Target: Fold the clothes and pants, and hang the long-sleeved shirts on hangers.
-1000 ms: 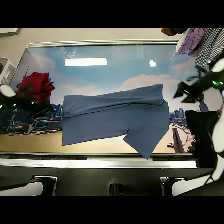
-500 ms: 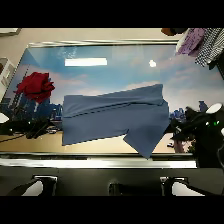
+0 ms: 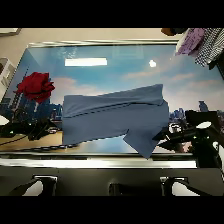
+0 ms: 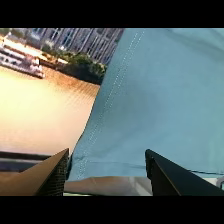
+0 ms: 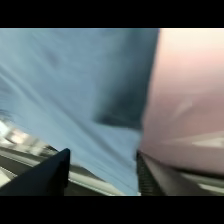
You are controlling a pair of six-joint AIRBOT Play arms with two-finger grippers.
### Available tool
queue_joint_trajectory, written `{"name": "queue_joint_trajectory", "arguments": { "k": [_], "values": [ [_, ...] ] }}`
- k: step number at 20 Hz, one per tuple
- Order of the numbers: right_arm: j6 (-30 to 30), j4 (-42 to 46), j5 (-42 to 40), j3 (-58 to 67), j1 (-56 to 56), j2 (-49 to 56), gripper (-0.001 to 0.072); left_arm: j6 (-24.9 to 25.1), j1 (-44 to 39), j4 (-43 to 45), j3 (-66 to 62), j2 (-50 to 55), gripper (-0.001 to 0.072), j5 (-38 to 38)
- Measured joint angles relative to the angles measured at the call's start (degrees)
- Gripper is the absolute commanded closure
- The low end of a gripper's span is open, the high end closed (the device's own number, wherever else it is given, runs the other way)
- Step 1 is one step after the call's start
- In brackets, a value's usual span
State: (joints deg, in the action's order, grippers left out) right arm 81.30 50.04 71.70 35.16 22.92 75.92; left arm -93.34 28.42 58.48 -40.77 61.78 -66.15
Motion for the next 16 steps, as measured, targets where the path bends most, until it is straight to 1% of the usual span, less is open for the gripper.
{"name": "queue_joint_trajectory", "arguments": {
  "k": [2,4,7,12,16],
  "values": [
    [-1.1,-1.3,-2.4,-1.2,0.0,0.0,0.0686,-0.2,0.0,-0.2,0.1,0.0,0.0167,-0.3],
    [-2.5,-3.2,-4.0,-1.8,0.0,0.0,0.0681,-0.3,0.0,-0.5,0.3,-0.2,0.0167,-0.6],
    [-4.3,-6.0,-4.3,-2.2,0.0,-0.2,0.0681,-1.0,0.2,-0.6,3.2,-2.1,0.0166,-1.0],
    [-5.3,-7.9,-4.2,-2.4,0.0,-2.7,0.0682,-1.3,1.0,-1.5,13.7,-7.6,0.0167,-1.2],
    [-5.5,-8.3,-3.9,-2.4,0.0,-5.8,0.0682,0.2,1.1,-3.9,19.1,-9.0,0.0167,2.5]
  ]
}}
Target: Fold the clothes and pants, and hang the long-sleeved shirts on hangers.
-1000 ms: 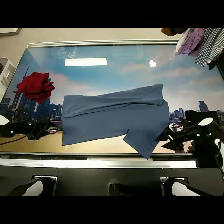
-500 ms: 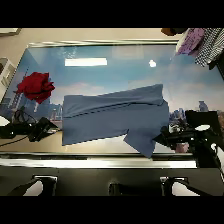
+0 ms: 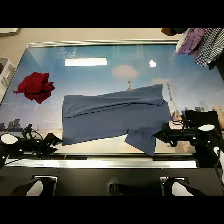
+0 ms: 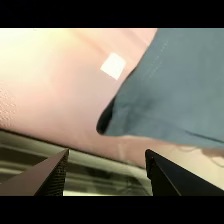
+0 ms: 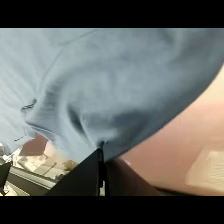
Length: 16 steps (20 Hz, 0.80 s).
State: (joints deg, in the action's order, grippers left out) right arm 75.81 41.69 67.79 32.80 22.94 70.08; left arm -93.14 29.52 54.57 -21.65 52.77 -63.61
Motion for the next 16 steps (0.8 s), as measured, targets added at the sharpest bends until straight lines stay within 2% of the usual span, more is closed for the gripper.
{"name": "queue_joint_trajectory", "arguments": {
  "k": [9,10,11,12,16],
  "values": [
    [-0.1,-0.1,1.2,0.0,0.0,-5.2,0.0682,2.6,-2.5,-6.0,2.2,2.2,0.0209,9.4],
    [0.2,-0.1,1.2,0.0,0.0,-5.7,0.0682,2.8,-3.6,-6.5,2.2,2.8,0.0317,10.2],
    [0.3,-0.1,1.2,0.0,0.0,-6.3,0.0682,3.0,-4.7,-6.6,2.3,3.7,0.0532,11.0],
    [0.5,-0.1,1.5,0.0,0.0,-6.8,0.0682,3.1,-5.6,-6.2,2.4,4.4,0.0684,11.7],
    [1.8,0.6,2.8,0.0,0.0,-10.0,0.0683,3.4,-6.7,-6.0,1.9,5.1,0.0691,11.6]
  ]
}}
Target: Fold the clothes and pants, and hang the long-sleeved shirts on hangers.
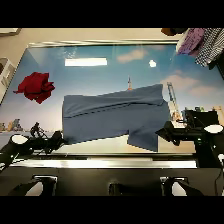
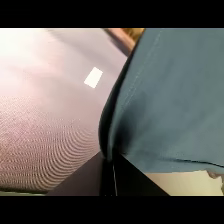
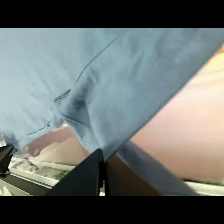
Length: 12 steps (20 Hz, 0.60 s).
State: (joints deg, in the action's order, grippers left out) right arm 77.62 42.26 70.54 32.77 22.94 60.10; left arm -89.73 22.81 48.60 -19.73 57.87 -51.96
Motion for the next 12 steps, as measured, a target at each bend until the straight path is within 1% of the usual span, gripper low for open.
{"name": "queue_joint_trajectory", "arguments": {
  "k": [2,4,8,10,12],
  "values": [
    [1.7,1.8,1.3,0.0,0.0,-2.9,0.0683,0.1,1.4,1.8,-1.2,-0.6,0.0691,-1.8],
    [3.7,4.5,3.8,0.0,0.0,-7.2,0.0683,0.2,3.7,4.0,-3.3,-1.8,0.0691,-5.4],
    [8.9,8.6,12.3,0.0,0.0,-19.6,0.0684,0.2,7.8,11.2,-9.3,-4.6,0.0691,-13.0],
    [11.6,9.6,16.1,0.0,0.0,-26.4,0.0684,0.0,8.3,13.1,-12.4,-5.3,0.0691,-15.0],
    [13.2,10.1,17.5,0.0,0.0,-30.9,0.0684,-0.1,8.2,14.1,-15.1,-5.3,0.0692,-15.3]
  ]
}}
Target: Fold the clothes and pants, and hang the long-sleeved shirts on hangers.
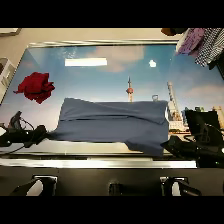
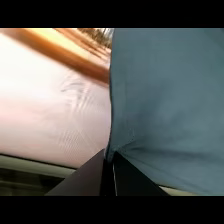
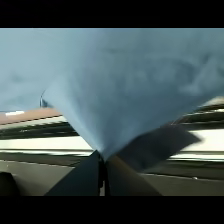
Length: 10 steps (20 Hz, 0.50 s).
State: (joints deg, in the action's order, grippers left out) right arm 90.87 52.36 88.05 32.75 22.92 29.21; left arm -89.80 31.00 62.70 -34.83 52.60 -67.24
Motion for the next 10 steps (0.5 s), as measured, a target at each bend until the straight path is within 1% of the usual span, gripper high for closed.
{"name": "queue_joint_trajectory", "arguments": {
  "k": [2,4,7,10],
  "values": [
    [-0.3,-0.2,-1.4,0.0,0.0,-0.5,0.0684,-0.2,-0.3,0.5,-2.5,0.8,0.0691,1.0],
    [-3.5,-2.5,-5.2,0.5,0.0,3.0,0.0684,-0.2,-1.0,0.9,-5.3,2.5,0.0691,3.0],
    [-10.5,-7.0,-11.5,2.9,0.0,13.3,0.0684,0.0,-3.0,1.2,-9.4,6.6,0.0691,7.2],
    [-16.9,-10.9,-16.2,8.2,0.0,25.9,0.0684,0.9,-6.3,1.3,-14.1,12.8,0.0691,11.9]
  ]
}}
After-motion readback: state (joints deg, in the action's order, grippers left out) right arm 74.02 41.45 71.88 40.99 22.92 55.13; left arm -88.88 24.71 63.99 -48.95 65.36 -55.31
